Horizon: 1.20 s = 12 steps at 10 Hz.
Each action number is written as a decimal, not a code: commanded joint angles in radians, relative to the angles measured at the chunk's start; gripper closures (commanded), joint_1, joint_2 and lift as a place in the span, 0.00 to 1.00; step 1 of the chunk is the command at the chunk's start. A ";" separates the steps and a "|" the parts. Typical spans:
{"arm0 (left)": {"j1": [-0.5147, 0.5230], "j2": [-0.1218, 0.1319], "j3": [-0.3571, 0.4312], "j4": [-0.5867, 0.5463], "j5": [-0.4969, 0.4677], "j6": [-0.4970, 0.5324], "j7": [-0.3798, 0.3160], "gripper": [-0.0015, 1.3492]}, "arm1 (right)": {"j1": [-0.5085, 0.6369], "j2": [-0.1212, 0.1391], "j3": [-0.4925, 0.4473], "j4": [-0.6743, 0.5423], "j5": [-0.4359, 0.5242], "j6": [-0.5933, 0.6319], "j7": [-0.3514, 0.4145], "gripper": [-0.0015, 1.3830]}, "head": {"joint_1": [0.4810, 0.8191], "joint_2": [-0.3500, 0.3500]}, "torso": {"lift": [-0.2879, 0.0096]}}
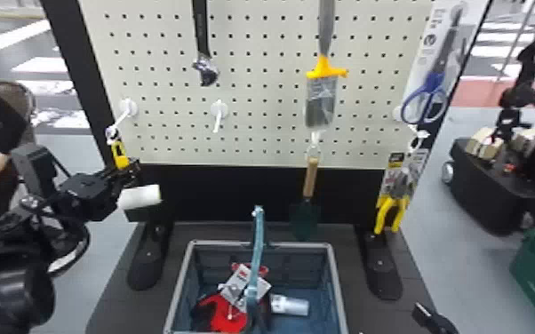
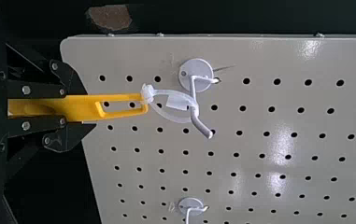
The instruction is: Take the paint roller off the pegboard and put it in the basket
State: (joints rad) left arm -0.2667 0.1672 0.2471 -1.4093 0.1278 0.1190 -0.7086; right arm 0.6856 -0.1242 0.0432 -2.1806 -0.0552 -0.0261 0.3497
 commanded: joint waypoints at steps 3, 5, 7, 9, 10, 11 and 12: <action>0.001 0.000 -0.005 0.002 0.010 -0.007 0.000 0.90 | 0.000 0.001 0.001 0.000 0.000 -0.002 0.000 0.18 | 0.20 0.50 | 0.63; -0.001 0.000 -0.009 -0.001 0.013 -0.009 0.000 0.90 | 0.000 0.001 0.000 0.000 0.000 -0.003 0.000 0.18 | 0.20 0.50 | 0.63; -0.001 0.000 -0.009 -0.001 0.012 -0.013 0.000 0.90 | 0.000 0.001 0.000 0.000 0.000 -0.003 -0.002 0.18 | 0.20 0.50 | 0.63; -0.005 0.005 -0.019 -0.011 0.003 -0.022 0.000 0.90 | 0.000 0.001 0.000 0.002 0.000 -0.003 -0.002 0.18 | 0.20 0.50 | 0.63; -0.005 0.005 -0.019 -0.018 0.004 -0.024 0.001 0.90 | 0.000 0.001 0.000 0.002 0.000 -0.003 -0.002 0.18 | 0.20 0.50 | 0.63; 0.001 0.003 -0.019 -0.028 0.004 -0.030 0.008 0.90 | 0.000 0.001 0.000 0.005 0.000 -0.003 -0.002 0.18 | 0.20 0.50 | 0.63; 0.012 0.000 -0.019 -0.040 0.004 -0.036 0.018 0.90 | 0.000 0.001 0.000 0.005 -0.002 -0.003 -0.002 0.18 | 0.20 0.50 | 0.63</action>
State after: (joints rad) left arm -0.2610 0.1690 0.2286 -1.4427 0.1319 0.0867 -0.6904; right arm 0.6847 -0.1229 0.0429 -2.1764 -0.0563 -0.0292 0.3482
